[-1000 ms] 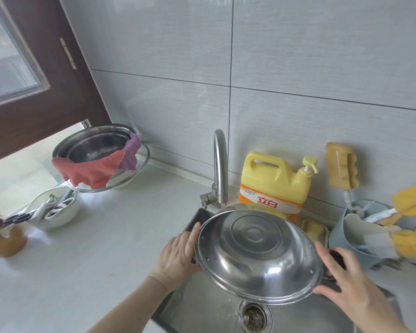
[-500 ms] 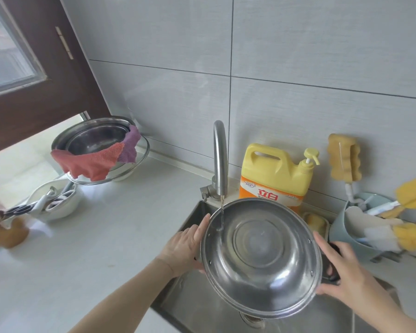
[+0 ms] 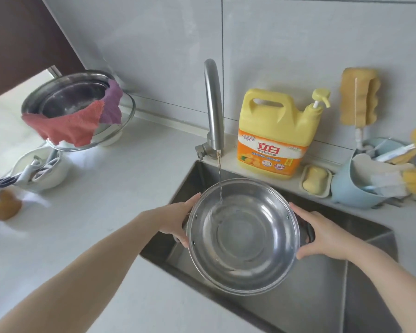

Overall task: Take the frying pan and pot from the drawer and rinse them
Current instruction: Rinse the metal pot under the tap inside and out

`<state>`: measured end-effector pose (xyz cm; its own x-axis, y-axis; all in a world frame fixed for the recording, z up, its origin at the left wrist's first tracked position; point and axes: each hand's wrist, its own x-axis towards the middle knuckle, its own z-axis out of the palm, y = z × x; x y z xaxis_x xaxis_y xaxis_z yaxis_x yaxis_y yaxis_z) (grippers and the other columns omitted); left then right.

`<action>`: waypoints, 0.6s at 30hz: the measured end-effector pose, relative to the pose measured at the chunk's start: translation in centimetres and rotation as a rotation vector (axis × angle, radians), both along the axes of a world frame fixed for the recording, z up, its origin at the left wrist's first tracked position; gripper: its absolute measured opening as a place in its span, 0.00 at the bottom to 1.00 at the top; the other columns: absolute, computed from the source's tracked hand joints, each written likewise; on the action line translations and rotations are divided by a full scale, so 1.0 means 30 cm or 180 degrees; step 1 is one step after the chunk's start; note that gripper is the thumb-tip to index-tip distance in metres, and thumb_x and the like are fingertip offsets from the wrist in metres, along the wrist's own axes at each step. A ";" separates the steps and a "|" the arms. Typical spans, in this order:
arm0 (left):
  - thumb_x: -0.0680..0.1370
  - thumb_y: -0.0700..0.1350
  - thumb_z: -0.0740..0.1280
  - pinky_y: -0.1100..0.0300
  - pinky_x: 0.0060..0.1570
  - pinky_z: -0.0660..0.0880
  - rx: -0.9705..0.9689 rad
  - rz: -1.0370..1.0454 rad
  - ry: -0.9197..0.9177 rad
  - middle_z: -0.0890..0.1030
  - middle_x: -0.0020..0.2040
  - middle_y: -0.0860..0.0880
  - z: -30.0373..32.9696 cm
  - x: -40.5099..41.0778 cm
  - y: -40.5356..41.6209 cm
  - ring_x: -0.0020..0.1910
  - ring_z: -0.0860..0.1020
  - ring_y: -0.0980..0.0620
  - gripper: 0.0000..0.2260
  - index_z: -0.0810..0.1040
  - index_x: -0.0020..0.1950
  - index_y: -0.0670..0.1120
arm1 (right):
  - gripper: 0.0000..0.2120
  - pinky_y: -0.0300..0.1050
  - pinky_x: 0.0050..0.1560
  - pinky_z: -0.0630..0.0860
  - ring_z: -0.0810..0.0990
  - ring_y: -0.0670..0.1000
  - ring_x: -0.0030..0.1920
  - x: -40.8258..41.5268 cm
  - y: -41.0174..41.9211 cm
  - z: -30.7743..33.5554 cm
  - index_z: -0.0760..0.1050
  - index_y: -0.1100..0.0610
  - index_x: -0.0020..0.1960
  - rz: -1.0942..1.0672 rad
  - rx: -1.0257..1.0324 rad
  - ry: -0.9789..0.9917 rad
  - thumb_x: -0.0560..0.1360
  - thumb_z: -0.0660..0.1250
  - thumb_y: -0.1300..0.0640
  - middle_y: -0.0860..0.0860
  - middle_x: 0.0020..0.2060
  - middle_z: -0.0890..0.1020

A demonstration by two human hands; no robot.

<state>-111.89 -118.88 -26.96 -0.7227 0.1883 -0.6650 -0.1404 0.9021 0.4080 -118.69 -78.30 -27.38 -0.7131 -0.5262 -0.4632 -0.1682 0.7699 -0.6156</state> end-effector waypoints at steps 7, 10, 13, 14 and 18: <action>0.61 0.47 0.82 0.65 0.41 0.75 0.0340 -0.0377 -0.0620 0.73 0.39 0.57 0.202 -0.103 -0.031 0.41 0.78 0.54 0.45 0.60 0.69 0.68 | 0.54 0.40 0.39 0.79 0.79 0.43 0.38 0.056 0.000 -0.008 0.55 0.31 0.74 -0.0133 -0.0288 -0.0951 0.59 0.80 0.55 0.47 0.61 0.77; 0.63 0.49 0.82 0.57 0.56 0.72 -0.0101 -0.0578 -0.0480 0.75 0.43 0.62 0.332 -0.127 -0.019 0.42 0.75 0.64 0.47 0.58 0.73 0.65 | 0.51 0.43 0.42 0.80 0.80 0.42 0.39 0.108 -0.049 -0.038 0.57 0.27 0.70 -0.0278 -0.0732 -0.1011 0.61 0.79 0.62 0.43 0.63 0.78; 0.62 0.49 0.83 0.55 0.57 0.73 -0.0396 -0.0506 -0.0256 0.76 0.55 0.57 0.435 -0.118 -0.029 0.49 0.81 0.56 0.52 0.48 0.67 0.77 | 0.56 0.44 0.65 0.73 0.76 0.38 0.61 0.157 -0.118 -0.071 0.55 0.28 0.72 -0.0525 -0.0979 -0.0686 0.57 0.81 0.58 0.32 0.67 0.72; 0.61 0.51 0.82 0.55 0.54 0.75 -0.0583 -0.0528 -0.0039 0.76 0.57 0.55 0.454 -0.111 -0.036 0.52 0.82 0.51 0.53 0.46 0.65 0.79 | 0.58 0.40 0.67 0.70 0.73 0.36 0.64 0.168 -0.139 -0.078 0.53 0.29 0.73 -0.0644 -0.1043 -0.0524 0.56 0.82 0.57 0.33 0.67 0.71; 0.63 0.60 0.79 0.59 0.46 0.66 -0.1647 -0.0746 0.1362 0.69 0.52 0.54 0.462 -0.064 -0.064 0.49 0.70 0.54 0.61 0.32 0.75 0.64 | 0.60 0.27 0.51 0.68 0.74 0.36 0.50 0.151 -0.190 -0.039 0.52 0.34 0.75 -0.1011 -0.1271 0.0323 0.56 0.85 0.58 0.45 0.55 0.72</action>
